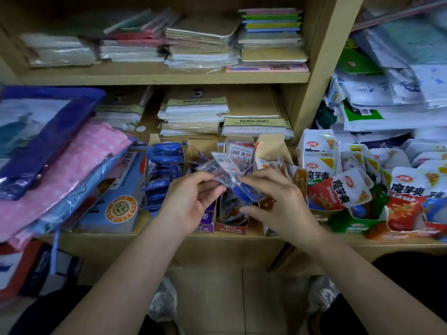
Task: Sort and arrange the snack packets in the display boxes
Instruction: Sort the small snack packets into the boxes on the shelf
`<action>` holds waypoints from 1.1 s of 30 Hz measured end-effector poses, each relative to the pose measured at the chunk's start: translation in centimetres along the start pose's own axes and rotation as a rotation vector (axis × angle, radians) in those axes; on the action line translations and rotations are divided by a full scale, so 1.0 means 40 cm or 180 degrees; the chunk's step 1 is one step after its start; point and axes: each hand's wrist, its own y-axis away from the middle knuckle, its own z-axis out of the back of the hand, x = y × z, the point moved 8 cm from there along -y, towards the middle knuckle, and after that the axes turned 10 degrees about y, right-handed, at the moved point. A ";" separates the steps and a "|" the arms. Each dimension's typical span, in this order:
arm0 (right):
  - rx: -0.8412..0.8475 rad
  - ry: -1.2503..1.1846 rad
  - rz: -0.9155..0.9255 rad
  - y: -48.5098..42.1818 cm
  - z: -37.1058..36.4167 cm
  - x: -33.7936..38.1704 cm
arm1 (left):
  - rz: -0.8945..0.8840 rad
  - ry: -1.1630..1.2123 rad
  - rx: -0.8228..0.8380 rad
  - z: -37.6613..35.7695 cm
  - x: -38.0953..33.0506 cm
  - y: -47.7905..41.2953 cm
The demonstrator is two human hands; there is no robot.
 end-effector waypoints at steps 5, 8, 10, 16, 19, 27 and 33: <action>-0.0688 -0.0016 -0.0030 -0.006 0.031 -0.001 | 0.0093 0.0068 0.0203 0.012 -0.013 0.010; -0.1023 -0.0071 -0.0207 -0.006 0.051 0.000 | -0.0033 -0.0237 0.0410 0.019 -0.041 0.017; -0.1227 -0.0223 -0.0489 -0.005 0.059 -0.012 | -0.0407 -0.0585 0.0337 0.041 -0.089 0.013; -0.1794 -0.0630 -0.0968 0.003 0.104 -0.018 | -0.2638 -0.2689 -0.0311 0.133 -0.272 0.026; -0.1827 -0.0705 -0.1178 0.004 0.100 -0.026 | -0.2973 -0.3958 0.0035 0.133 -0.254 0.006; -0.1621 -0.0721 -0.1460 -0.022 0.046 -0.018 | -0.1849 -0.4601 0.0344 0.217 -0.219 -0.030; -0.1306 -0.0473 -0.1125 -0.177 0.008 0.080 | -0.1900 -0.4870 0.0225 0.235 -0.223 -0.033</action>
